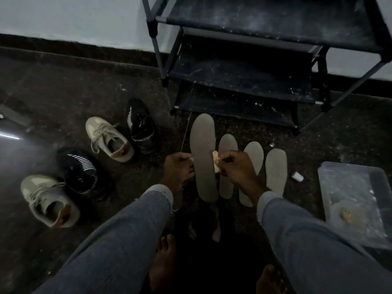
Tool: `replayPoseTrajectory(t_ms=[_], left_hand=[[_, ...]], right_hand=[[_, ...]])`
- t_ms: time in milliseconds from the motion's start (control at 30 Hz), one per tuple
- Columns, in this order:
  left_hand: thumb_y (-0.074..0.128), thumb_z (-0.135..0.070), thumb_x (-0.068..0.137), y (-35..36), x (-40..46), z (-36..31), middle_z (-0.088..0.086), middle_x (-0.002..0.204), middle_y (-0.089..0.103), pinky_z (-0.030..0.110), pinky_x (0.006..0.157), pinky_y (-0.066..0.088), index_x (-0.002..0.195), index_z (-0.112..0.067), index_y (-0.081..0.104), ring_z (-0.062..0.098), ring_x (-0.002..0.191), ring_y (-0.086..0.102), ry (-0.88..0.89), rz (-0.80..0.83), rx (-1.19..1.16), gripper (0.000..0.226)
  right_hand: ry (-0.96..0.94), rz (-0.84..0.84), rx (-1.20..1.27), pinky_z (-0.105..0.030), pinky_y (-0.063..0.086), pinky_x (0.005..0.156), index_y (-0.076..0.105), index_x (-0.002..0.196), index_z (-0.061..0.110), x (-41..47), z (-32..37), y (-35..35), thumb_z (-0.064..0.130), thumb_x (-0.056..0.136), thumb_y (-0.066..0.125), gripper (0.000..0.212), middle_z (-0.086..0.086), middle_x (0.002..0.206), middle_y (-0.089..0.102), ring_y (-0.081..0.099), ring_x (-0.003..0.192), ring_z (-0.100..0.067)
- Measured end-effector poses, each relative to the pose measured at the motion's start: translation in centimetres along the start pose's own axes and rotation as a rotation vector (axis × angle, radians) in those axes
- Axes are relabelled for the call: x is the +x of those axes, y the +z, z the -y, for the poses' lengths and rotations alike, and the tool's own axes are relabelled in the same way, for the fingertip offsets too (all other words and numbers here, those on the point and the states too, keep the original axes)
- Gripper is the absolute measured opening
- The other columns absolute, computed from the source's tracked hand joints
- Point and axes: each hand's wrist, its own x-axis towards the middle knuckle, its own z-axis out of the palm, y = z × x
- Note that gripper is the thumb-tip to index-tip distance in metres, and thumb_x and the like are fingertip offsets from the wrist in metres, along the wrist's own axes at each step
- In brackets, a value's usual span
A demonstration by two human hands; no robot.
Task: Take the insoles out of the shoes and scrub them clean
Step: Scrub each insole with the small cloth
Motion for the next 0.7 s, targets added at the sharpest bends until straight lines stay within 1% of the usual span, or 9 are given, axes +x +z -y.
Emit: replayPoseTrajectory(t_ms=[100,233,267,367,433,533,567,633,700], left_hand=[[0.051,0.006,0.093,-0.3,2.6,1.7,0.012,0.085,0.062,0.019,0.049,0.054,0.083,-0.011,0.056,0.018,0.067,0.061,0.0,-0.012,0.023,0.02],[0.046,0.009,0.094,0.0,5.4,3.4,0.003,0.056,0.064,0.02,0.042,0.051,0.075,-0.004,0.054,0.018,0.053,0.063,-0.055,0.044,-0.08,0.024],[0.045,0.01,0.094,0.1,6.2,4.0,0.003,0.055,0.064,0.02,0.042,0.051,0.077,-0.003,0.054,0.017,0.05,0.063,-0.04,0.049,-0.066,0.023],[0.05,0.014,0.09,0.1,8.6,6.2,0.005,0.063,0.065,0.024,0.045,0.053,0.074,-0.003,0.058,0.015,0.052,0.063,-0.002,-0.005,-0.014,0.025],[0.053,0.011,0.089,0.1,10.1,7.4,0.003,0.071,0.069,0.029,0.057,0.054,0.08,-0.006,0.069,0.014,0.056,0.062,0.024,-0.036,0.105,0.025],[0.054,0.003,0.089,0.1,11.6,8.2,0.019,0.101,0.068,0.033,0.073,0.054,0.11,0.004,0.065,0.017,0.072,0.06,0.067,-0.055,0.348,0.024],[0.054,0.002,0.089,0.1,11.9,8.2,0.023,0.107,0.067,0.034,0.075,0.054,0.113,0.004,0.064,0.019,0.076,0.06,0.085,-0.055,0.378,0.026],[0.054,0.001,0.089,0.2,12.7,8.5,0.024,0.112,0.066,0.036,0.079,0.054,0.114,0.003,0.064,0.023,0.084,0.063,0.107,-0.054,0.417,0.027],[0.053,0.001,0.09,0.2,13.5,9.0,0.023,0.113,0.066,0.03,0.074,0.056,0.115,0.002,0.063,0.019,0.078,0.064,0.1,-0.038,0.419,0.027]], right_hand=[[0.036,0.009,-0.029,-0.049,0.057,0.079,0.067,0.069,0.03,1.7,-2.7,1.2,0.016,0.08,0.075,0.019,0.001,0.082,0.072,0.069,0.082,-0.024],[0.064,-0.013,-0.046,-0.045,0.058,0.078,0.065,0.072,0.031,3.2,-5.0,2.8,0.016,0.083,0.073,0.02,-0.001,0.084,0.071,0.069,0.081,-0.023],[0.069,-0.019,-0.054,-0.045,0.059,0.076,0.065,0.07,0.032,3.6,-5.7,3.2,0.017,0.082,0.073,0.021,0.0,0.083,0.071,0.068,0.08,-0.022],[0.083,-0.025,-0.081,-0.045,0.059,0.073,0.063,0.063,0.034,4.8,-7.5,4.5,0.02,0.08,0.074,0.025,0.005,0.079,0.071,0.069,0.077,-0.021],[0.094,-0.044,-0.08,-0.044,0.059,0.073,0.063,0.063,0.033,5.6,-8.5,5.1,0.018,0.081,0.073,0.025,0.005,0.075,0.07,0.069,0.076,-0.021],[0.113,-0.037,-0.103,-0.036,0.058,0.074,0.068,0.076,0.026,6.6,-9.2,5.6,0.018,0.084,0.071,0.012,0.004,0.079,0.068,0.066,0.076,-0.017],[0.113,-0.027,-0.116,-0.033,0.058,0.074,0.07,0.083,0.021,7.0,-9.2,5.7,0.018,0.086,0.07,0.004,0.003,0.081,0.067,0.065,0.077,-0.016],[0.109,-0.03,-0.125,-0.032,0.056,0.074,0.073,0.092,0.014,7.9,-9.5,5.8,0.018,0.086,0.069,0.008,0.002,0.084,0.067,0.066,0.08,-0.018],[0.122,-0.047,-0.107,-0.033,0.057,0.075,0.073,0.094,0.013,8.7,-9.8,6.0,0.015,0.085,0.07,0.01,-0.002,0.089,0.071,0.067,0.084,-0.02]])
